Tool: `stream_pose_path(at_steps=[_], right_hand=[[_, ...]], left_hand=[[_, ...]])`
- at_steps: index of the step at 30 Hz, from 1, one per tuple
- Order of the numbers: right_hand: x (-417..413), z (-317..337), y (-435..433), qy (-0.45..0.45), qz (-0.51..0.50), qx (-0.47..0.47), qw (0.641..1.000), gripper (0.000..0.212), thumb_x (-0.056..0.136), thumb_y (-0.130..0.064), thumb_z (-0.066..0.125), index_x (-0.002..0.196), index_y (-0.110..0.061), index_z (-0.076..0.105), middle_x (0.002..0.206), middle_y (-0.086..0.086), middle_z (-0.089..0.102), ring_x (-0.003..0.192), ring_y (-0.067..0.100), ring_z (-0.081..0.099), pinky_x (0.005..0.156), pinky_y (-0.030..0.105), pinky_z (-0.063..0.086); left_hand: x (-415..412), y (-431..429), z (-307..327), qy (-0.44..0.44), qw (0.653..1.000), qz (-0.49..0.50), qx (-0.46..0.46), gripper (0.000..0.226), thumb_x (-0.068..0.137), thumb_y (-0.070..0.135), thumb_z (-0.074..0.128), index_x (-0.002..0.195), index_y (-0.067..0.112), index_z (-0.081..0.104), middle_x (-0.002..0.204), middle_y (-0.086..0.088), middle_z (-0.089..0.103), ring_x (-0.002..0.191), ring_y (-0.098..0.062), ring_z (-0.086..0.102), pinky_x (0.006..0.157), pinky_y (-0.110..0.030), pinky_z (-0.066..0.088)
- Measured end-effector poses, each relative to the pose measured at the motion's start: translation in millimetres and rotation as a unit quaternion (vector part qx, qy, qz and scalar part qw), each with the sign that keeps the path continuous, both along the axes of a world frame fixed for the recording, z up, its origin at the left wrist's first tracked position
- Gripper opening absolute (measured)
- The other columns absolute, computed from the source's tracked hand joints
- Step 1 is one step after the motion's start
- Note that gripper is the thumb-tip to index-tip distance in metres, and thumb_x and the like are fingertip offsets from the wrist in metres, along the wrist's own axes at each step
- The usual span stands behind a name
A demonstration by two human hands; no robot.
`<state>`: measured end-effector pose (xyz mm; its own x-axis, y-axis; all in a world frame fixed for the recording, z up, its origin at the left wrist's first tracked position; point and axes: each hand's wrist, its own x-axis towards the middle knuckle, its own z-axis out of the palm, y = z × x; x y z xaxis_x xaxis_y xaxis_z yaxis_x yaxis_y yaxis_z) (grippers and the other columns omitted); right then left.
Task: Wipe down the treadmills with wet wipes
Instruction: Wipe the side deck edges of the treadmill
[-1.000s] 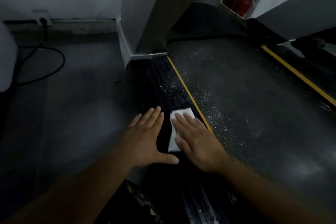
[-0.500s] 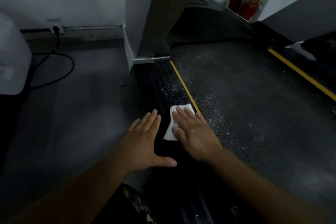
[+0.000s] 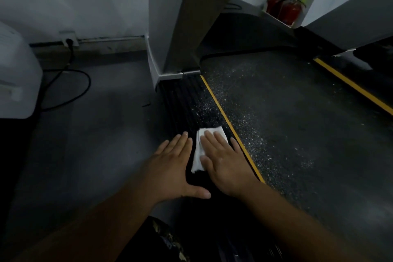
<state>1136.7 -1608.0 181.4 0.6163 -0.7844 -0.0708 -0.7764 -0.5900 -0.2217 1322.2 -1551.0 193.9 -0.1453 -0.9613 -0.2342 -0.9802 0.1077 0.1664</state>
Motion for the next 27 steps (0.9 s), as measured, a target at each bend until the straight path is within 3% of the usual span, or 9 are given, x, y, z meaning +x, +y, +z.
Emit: stream_pose_path(at_steps=[2, 5, 10, 14, 16, 20, 24, 27], right_hand=[[-18.5, 0.5, 17.5, 0.012, -0.002, 0.005, 1.000, 0.080, 0.088, -0.060, -0.012, 0.161, -0.030, 0.000, 0.166, -0.013, -0.012, 0.150, 0.005, -0.018, 0.125, 0.042, -0.007], [-17.6, -2.6, 5.8, 0.019, -0.067, -0.002, 0.998, 0.080, 0.089, -0.057, -0.010, 0.162, -0.028, 0.003, 0.168, -0.010, -0.007, 0.154, 0.009, -0.011, 0.124, 0.042, -0.004], [34.9, -1.6, -40.2, -0.012, -0.118, -0.004, 0.993, 0.062, 0.105, -0.044, 0.015, 0.161, -0.020, 0.010, 0.170, -0.002, 0.003, 0.155, 0.018, -0.004, 0.123, 0.050, 0.000], [-4.8, -0.6, -2.3, 0.008, -0.026, -0.016, 1.000, 0.082, 0.088, -0.057, -0.008, 0.162, -0.026, 0.010, 0.169, -0.008, 0.001, 0.155, 0.013, -0.007, 0.124, 0.045, -0.003], [-12.0, -1.8, -20.3, 0.015, -0.051, -0.013, 0.999, 0.081, 0.088, -0.058, -0.008, 0.162, -0.027, 0.010, 0.169, -0.008, 0.001, 0.155, 0.012, -0.005, 0.123, 0.046, -0.002], [27.3, -2.8, -71.7, 0.002, -0.116, -0.010, 0.993, 0.060, 0.106, -0.045, 0.016, 0.161, -0.022, 0.012, 0.170, -0.002, 0.004, 0.155, 0.018, -0.001, 0.124, 0.049, 0.002], [2.0, -3.7, -28.2, 0.000, -0.032, -0.039, 0.999, 0.076, 0.094, -0.054, -0.003, 0.162, -0.023, 0.013, 0.169, -0.005, 0.004, 0.155, 0.015, -0.004, 0.124, 0.045, 0.000], [-12.6, -6.6, -28.6, -0.004, -0.036, -0.013, 0.999, 0.075, 0.093, -0.056, -0.003, 0.162, -0.029, 0.010, 0.168, -0.011, 0.001, 0.154, 0.008, -0.006, 0.123, 0.042, -0.002]], left_hand=[[3.5, -8.4, 1.2, 0.003, 1.000, 0.004, -0.002, 0.152, 0.043, 0.106, 0.023, 0.160, 0.015, -0.013, 0.166, -0.001, -0.025, 0.152, -0.011, -0.022, 0.126, -0.038, -0.007], [5.5, -17.8, 1.5, 0.006, 1.000, 0.008, 0.005, 0.156, 0.042, 0.107, 0.031, 0.160, 0.015, -0.011, 0.166, -0.001, -0.026, 0.152, -0.012, -0.022, 0.126, -0.037, -0.007], [6.3, -16.8, 1.5, -0.009, 1.000, 0.002, -0.009, 0.151, 0.045, 0.105, 0.030, 0.161, 0.016, -0.009, 0.168, -0.001, -0.021, 0.154, -0.012, -0.018, 0.126, -0.036, -0.006], [8.6, -19.3, 1.5, -0.013, 1.000, -0.004, -0.009, 0.150, 0.049, 0.104, 0.035, 0.161, 0.015, -0.009, 0.167, -0.002, -0.022, 0.154, -0.013, -0.017, 0.126, -0.035, -0.006], [7.7, -19.4, -0.4, -0.015, 1.000, -0.004, -0.011, 0.148, 0.051, 0.103, 0.036, 0.161, 0.015, -0.009, 0.167, -0.002, -0.023, 0.154, -0.013, -0.018, 0.126, -0.035, -0.005], [10.0, -20.8, 1.1, -0.012, 1.000, -0.009, -0.009, 0.148, 0.051, 0.103, 0.037, 0.162, 0.015, -0.006, 0.168, -0.002, -0.020, 0.154, -0.013, -0.015, 0.126, -0.036, -0.004], [19.1, -36.6, 5.6, -0.003, 1.000, 0.017, -0.007, 0.147, 0.054, 0.102, 0.044, 0.161, 0.014, -0.007, 0.168, -0.002, -0.021, 0.154, -0.013, -0.015, 0.126, -0.036, -0.004], [19.1, -42.7, 2.7, 0.010, 1.000, 0.024, 0.005, 0.148, 0.056, 0.100, 0.050, 0.161, 0.014, -0.009, 0.167, -0.001, -0.024, 0.153, -0.013, -0.019, 0.126, -0.036, -0.004]])
